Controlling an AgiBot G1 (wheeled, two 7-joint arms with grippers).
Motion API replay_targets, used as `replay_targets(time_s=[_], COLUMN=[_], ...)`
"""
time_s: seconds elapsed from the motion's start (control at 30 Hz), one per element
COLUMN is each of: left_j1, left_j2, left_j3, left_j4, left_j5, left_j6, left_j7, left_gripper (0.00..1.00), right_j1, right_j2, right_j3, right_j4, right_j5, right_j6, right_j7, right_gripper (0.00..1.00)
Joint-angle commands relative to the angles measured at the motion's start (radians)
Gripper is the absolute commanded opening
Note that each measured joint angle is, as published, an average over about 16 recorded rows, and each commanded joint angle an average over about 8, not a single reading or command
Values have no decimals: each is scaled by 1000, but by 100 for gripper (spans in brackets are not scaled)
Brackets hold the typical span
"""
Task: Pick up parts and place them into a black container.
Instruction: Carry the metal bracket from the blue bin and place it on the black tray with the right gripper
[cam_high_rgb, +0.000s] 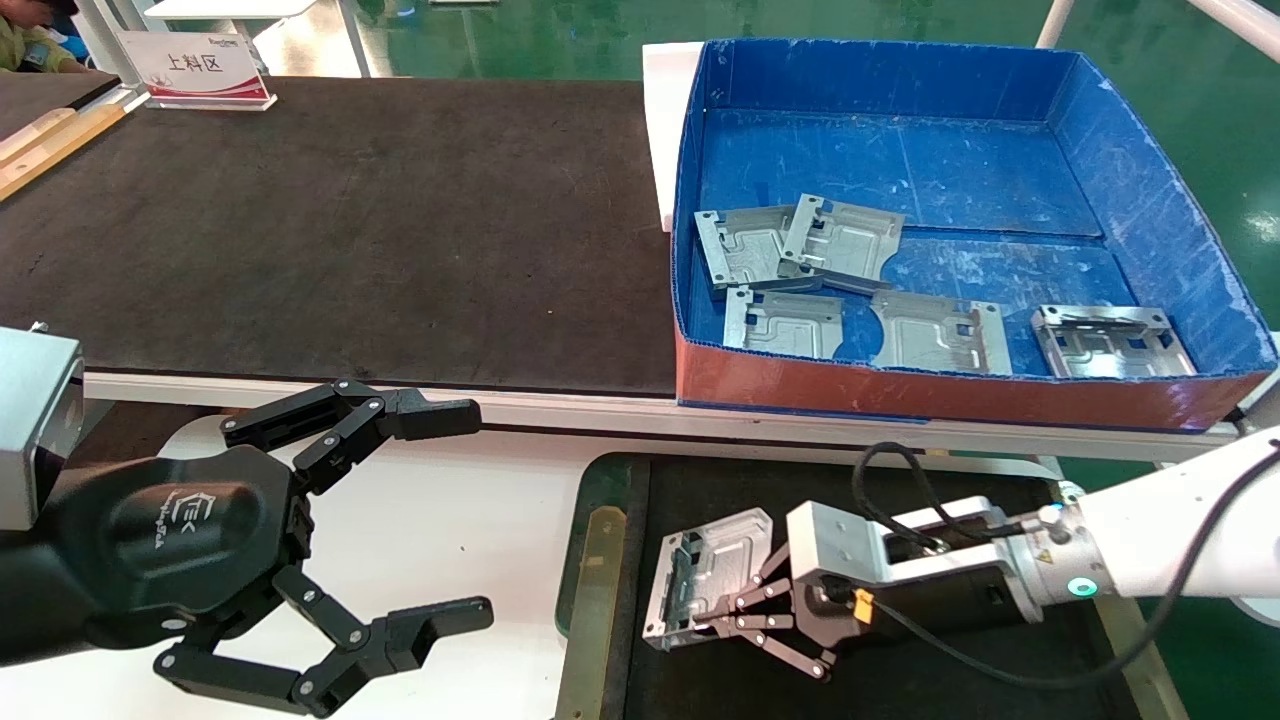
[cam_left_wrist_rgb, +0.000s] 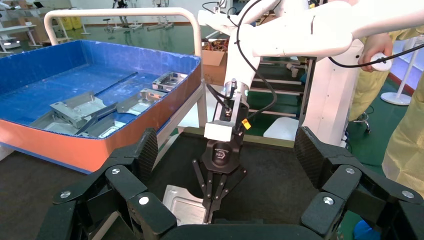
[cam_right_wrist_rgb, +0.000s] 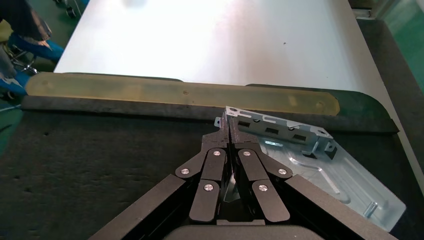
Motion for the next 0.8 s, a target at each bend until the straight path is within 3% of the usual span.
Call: replay_targets(time_s=[0.03, 0.8], left_j1=[0, 0], left_j2=[0, 0], left_j3=[0, 0], left_j4=[0, 0], left_j5=[0, 0], left_j6=[0, 0], left_j7=[0, 0], left_gripper=[100, 100], right_j1=[14, 106], right_j2=[-18, -145], right_j3=[-9, -54], right_j4=[-32, -293], right_j5=[-8, -84], right_j6=[0, 98], right_j7=[-24, -261], right_gripper=[0, 0])
